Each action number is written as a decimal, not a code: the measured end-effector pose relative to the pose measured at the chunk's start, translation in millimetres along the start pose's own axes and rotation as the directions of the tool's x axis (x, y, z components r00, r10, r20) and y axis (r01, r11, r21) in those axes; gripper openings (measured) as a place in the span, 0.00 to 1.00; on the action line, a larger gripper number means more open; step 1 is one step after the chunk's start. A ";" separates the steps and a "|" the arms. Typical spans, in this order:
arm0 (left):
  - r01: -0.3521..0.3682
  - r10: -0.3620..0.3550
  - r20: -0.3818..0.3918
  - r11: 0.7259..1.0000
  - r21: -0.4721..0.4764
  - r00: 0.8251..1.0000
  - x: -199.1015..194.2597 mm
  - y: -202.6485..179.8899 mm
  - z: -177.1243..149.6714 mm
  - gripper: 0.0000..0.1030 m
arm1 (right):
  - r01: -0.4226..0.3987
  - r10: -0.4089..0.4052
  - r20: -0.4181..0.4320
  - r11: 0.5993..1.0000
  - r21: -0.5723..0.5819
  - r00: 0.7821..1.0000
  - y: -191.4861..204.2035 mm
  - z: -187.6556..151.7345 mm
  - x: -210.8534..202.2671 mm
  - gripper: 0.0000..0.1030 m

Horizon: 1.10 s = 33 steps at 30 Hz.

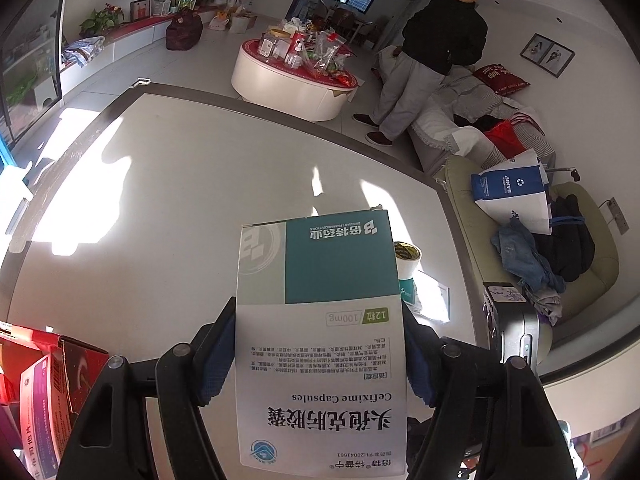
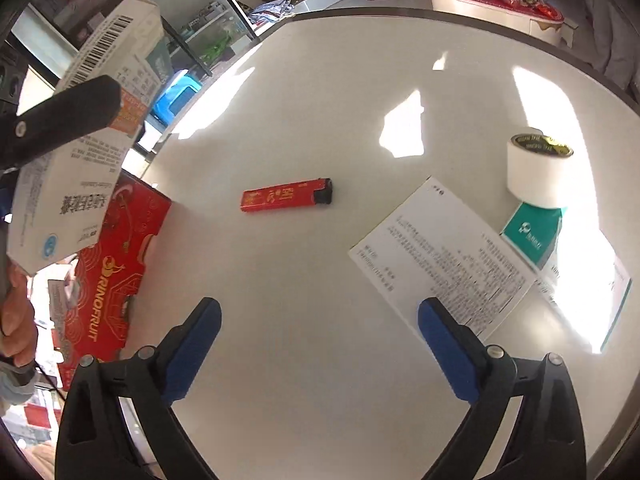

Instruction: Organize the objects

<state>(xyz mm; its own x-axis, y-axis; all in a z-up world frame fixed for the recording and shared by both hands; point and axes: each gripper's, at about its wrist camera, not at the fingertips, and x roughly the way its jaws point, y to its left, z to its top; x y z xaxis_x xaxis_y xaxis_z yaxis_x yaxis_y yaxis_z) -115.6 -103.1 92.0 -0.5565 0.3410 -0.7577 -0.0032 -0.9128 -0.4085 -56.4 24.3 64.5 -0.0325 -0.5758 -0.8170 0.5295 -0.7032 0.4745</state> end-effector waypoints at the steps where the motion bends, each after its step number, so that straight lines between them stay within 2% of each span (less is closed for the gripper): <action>1: 0.005 -0.005 -0.001 1.000 -0.004 1.000 -2.6 1.8 -3.4 0.74 | 0.052 -0.052 0.029 0.999 -0.005 0.998 4.7 -7.9 -6.2 0.96; 3: 0.015 -0.015 -0.003 1.000 -0.018 1.000 -8.2 5.3 -8.9 0.74 | 0.216 -0.211 0.096 0.975 -0.050 0.973 8.1 -9.5 -17.3 0.96; 4: 0.018 -0.018 -0.002 1.000 -0.026 1.000 -11.9 6.7 -11.6 0.74 | 0.253 -0.245 0.113 0.965 -0.063 0.963 5.9 -6.7 -19.4 0.96; 9: 0.031 -0.029 0.032 0.999 -0.033 0.999 -33.5 12.0 -24.2 0.74 | 0.219 -0.206 0.120 0.969 -0.114 0.971 -2.5 24.9 -10.8 0.96; 11: 0.029 -0.028 0.051 0.999 -0.027 0.998 -38.9 12.6 -29.3 0.74 | 0.243 -0.228 0.104 0.955 -0.170 0.968 1.6 40.5 4.4 0.96; 15: 0.045 -0.043 0.052 0.999 -0.028 0.998 -39.6 16.6 -38.2 0.74 | 0.320 -0.326 0.016 0.916 -0.241 0.945 -7.4 62.5 35.2 0.96; 19: 0.067 -0.065 0.035 0.997 -0.047 0.997 -37.0 24.2 -44.1 0.74 | 0.338 -0.372 -0.069 0.895 -0.292 0.926 -14.3 54.4 50.3 0.97; 24: 0.081 -0.079 0.035 0.995 -0.059 0.996 -39.6 28.2 -53.9 0.74 | 0.325 -0.362 -0.127 0.915 -0.240 0.924 -9.6 22.4 38.8 0.98; 25: 0.078 -0.076 0.036 0.995 -0.054 0.996 -41.1 26.8 -56.2 0.74 | 0.345 -0.383 -0.132 0.907 -0.240 0.914 -5.2 14.3 39.4 0.98; 27: 0.076 -0.075 0.036 0.996 -0.042 0.997 -43.7 23.6 -60.2 0.74 | 0.418 -0.462 -0.133 0.869 -0.263 0.877 3.9 2.9 45.2 0.98; 30: 0.065 -0.065 0.038 0.998 -0.017 0.997 -48.3 16.9 -66.2 0.74 | 0.451 -0.470 -0.128 0.880 -0.149 0.874 3.1 4.6 43.5 1.00; 33: 0.067 -0.066 0.047 0.998 -0.005 0.997 -56.7 12.6 -68.9 0.74 | 0.455 -0.453 -0.115 0.890 -0.003 0.884 -6.4 12.2 35.8 1.00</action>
<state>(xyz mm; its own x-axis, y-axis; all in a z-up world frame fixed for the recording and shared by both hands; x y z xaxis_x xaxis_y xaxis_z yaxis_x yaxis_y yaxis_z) -26.8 -118.4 94.7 -0.5933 0.3901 -0.7041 -0.0358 -0.8867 -0.4610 -71.3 3.2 36.2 -0.1708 -0.1428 -0.9749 0.4593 -0.8869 0.0495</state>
